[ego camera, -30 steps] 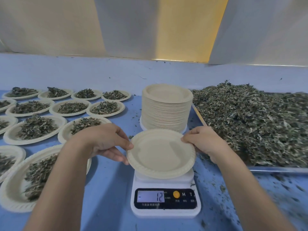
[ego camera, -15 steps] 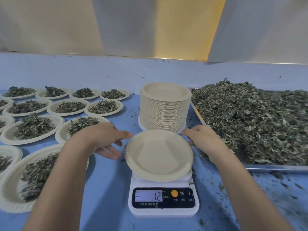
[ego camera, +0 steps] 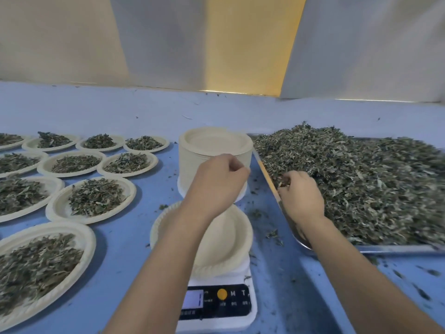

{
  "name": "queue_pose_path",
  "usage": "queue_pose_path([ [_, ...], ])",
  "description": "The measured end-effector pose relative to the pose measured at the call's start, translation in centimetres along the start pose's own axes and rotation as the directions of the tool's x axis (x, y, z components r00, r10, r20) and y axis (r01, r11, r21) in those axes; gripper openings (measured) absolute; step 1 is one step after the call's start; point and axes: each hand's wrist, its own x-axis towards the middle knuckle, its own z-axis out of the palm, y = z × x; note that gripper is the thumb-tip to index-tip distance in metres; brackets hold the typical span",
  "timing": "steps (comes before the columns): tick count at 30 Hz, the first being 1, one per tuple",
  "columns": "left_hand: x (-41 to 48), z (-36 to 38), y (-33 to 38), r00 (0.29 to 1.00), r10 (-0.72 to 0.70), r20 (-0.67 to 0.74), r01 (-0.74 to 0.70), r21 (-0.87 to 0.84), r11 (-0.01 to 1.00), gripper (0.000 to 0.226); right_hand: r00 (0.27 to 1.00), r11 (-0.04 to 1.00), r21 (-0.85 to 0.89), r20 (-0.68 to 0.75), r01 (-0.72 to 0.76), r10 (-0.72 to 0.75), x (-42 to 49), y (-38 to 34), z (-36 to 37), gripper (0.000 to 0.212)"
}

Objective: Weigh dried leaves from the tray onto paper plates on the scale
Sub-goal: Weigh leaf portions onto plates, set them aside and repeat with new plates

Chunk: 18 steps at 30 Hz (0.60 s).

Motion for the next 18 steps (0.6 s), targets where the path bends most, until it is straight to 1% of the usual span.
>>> queue_pose_path([
  [3, 0.6, 1.9, 1.2, 0.999, -0.032, 0.025, 0.035, -0.150, 0.988, 0.018, 0.998, 0.958, -0.279, 0.025, 0.064, -0.059, 1.7, 1.7, 0.4, 0.054],
  [6, 1.2, 3.6, 2.1, 0.999, -0.046, 0.028, 0.050, -0.189, 0.981, 0.019, 0.995, 0.884, -0.456, 0.045, 0.098, -0.087, 3.5, 2.6, 0.7, 0.063],
  [10, 2.0, 5.1, 2.8, 0.998, -0.035, 0.055, 0.046, -0.214, 0.976, 0.019, 0.996, 0.844, -0.529, 0.075, 0.084, -0.052, 4.5, 3.4, 1.9, 0.058],
  [13, 2.4, 5.5, 3.0, 0.999, -0.024, 0.043, 0.033, -0.217, 0.976, 0.020, 0.997, 0.828, -0.558, 0.081, 0.044, 0.002, 4.9, 3.7, 2.3, 0.058],
  [15, 2.3, 5.7, 2.8, 0.998, -0.030, 0.048, 0.040, -0.214, 0.976, 0.019, 0.993, 0.839, -0.544, 0.114, 0.035, 0.032, 5.1, 4.0, 2.3, 0.051],
  [18, 2.4, 5.7, 2.5, 0.997, -0.044, 0.058, 0.056, -0.221, 0.974, 0.021, 0.989, 0.842, -0.536, 0.146, 0.062, 0.020, 4.9, 4.0, 2.2, 0.039],
])
